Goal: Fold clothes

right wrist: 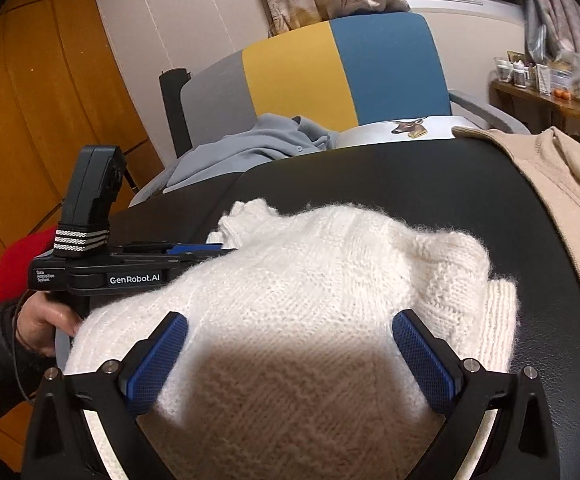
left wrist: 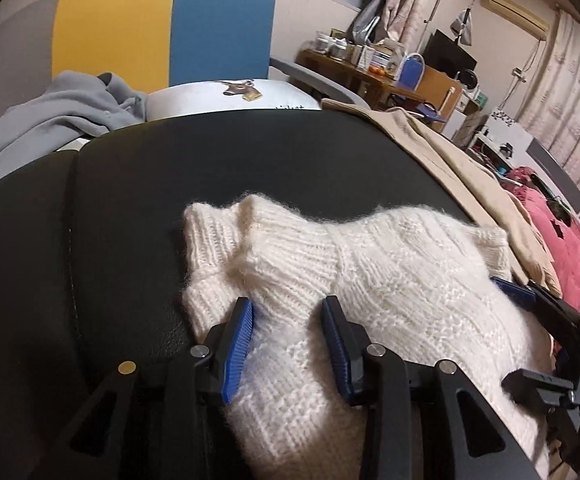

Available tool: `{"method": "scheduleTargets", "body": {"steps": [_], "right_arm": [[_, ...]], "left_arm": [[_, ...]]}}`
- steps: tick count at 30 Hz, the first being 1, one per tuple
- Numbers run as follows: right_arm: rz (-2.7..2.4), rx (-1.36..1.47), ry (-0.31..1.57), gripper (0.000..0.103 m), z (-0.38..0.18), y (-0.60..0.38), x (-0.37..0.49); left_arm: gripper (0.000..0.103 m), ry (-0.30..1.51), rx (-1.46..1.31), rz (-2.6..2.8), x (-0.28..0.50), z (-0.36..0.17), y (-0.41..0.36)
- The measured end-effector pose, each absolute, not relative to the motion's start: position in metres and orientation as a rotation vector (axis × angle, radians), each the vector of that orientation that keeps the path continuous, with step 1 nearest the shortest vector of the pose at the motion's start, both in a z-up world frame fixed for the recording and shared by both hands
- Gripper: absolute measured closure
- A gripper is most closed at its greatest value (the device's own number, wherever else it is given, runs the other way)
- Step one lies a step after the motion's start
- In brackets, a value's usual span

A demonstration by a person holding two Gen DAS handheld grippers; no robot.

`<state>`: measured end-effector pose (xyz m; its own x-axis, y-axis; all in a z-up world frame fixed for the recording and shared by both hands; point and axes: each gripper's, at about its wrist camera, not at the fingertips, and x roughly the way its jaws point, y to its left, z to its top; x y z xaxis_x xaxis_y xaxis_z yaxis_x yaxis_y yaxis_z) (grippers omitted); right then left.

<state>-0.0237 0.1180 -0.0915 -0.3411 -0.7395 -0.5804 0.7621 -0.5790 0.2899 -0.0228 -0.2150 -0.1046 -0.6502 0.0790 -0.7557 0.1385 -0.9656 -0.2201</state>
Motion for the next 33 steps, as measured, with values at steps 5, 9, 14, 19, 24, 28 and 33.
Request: {"method": "scheduleTargets", "body": {"steps": [5,9,14,19,24,28,33], "right_arm": [[-2.034,0.843,0.035,0.000,-0.089,0.119,-0.019],[-2.034,0.826,0.026,0.000,-0.088,0.121,-0.014],[-2.041,0.819,0.026,0.000,-0.087,0.123,-0.011],[-2.038,0.844,0.083,0.000,-0.083,0.121,-0.009],[-2.017,0.831,0.126,0.000,-0.085,0.126,-0.002],[-2.045,0.807,0.164,0.000,-0.089,0.124,0.000],[-2.053,0.796,0.136,0.000,-0.089,0.127,-0.001]], "left_arm": [[0.064,0.498,1.259,-2.756,-0.020,-0.091,-0.230],[0.067,0.476,1.076,-2.760,0.018,-0.056,-0.230],[0.066,0.472,0.912,-2.903,0.072,-0.027,-0.200],[0.066,0.269,1.112,-2.907,0.080,-0.060,-0.147],[0.066,0.313,1.051,-2.902,0.089,-0.079,-0.140],[0.066,0.202,0.994,-2.866,0.084,-0.087,-0.132],[0.066,0.347,0.960,-2.890,0.091,-0.080,-0.143]]}}
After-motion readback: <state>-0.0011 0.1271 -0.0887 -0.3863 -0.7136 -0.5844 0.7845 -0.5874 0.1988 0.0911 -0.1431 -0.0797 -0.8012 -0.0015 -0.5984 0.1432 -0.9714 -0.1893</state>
